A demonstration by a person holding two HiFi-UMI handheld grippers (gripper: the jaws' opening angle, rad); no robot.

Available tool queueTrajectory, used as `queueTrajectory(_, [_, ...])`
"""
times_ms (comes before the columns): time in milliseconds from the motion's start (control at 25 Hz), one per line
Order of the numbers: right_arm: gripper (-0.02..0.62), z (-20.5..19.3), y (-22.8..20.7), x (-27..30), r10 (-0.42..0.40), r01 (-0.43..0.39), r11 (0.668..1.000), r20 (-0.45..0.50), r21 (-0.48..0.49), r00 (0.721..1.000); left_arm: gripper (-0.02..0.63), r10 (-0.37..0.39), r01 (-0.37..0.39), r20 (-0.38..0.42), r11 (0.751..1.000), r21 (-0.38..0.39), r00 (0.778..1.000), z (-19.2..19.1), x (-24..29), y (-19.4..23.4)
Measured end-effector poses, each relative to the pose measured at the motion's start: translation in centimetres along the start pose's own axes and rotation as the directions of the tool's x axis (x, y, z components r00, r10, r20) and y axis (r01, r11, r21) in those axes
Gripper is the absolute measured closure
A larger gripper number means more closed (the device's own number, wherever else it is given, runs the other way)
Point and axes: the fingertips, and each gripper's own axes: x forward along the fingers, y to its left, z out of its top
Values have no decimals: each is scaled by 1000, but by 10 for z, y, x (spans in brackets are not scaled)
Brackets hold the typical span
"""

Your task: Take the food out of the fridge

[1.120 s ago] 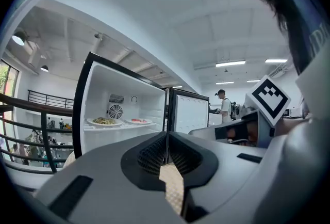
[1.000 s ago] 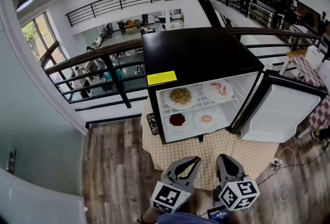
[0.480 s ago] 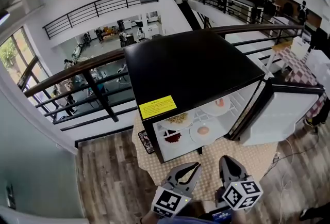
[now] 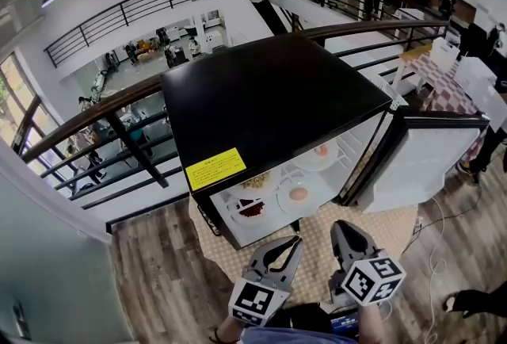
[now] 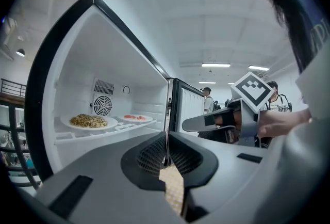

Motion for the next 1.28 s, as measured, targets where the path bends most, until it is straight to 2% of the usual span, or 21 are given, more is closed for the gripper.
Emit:
queueTrajectory(120, [574, 10, -3, 10, 11, -11, 999, -1, -47, 1000, 581, 4, -4, -11, 1000, -14, 1000, 0, 6, -1])
queueTrajectory(200, [570, 17, -7, 20, 37, -37, 999, -1, -22, 999, 581, 6, -6, -20, 1000, -13, 1000, 1, 12, -4])
queueTrajectory(320, [503, 29, -13, 37, 74, -74, 996, -5, 47, 997, 581, -15, 15, -26, 1000, -7, 1000, 4, 22, -12])
queueTrajectory(480, [483, 43, -27, 60, 71, -70, 987, -5, 147, 997, 581, -1, 1, -15, 1000, -4, 1000, 10, 29, -16])
queueTrajectory(600, [431, 52, -40, 82, 72, -71, 964, 3, 255, 997, 581, 21, -21, -15, 1000, 2, 1000, 12, 32, -16])
queueTrajectory(760, [403, 64, -58, 106, 38, -39, 936, 11, 351, 999, 581, 54, -54, -12, 999, 3, 998, 15, 35, -14])
queueTrajectory(840, [402, 64, -65, 119, 25, -25, 919, 5, 394, 1000, 581, 72, -72, -11, 997, 3, 997, 17, 36, -12])
queueTrajectory(1000, [402, 63, -79, 136, -27, 29, 906, -10, 421, 1000, 581, 100, -100, -19, 995, 18, 995, 16, 34, -10])
queueTrajectory(1120, [403, 58, -88, 145, -48, 54, 873, -25, 484, 999, 581, 118, -118, -28, 993, 22, 993, 13, 31, -8])
queueTrajectory(1280, [442, 57, -93, 143, -50, 51, 844, -17, 534, 999, 581, 140, -140, -42, 990, 19, 989, 9, 27, -6])
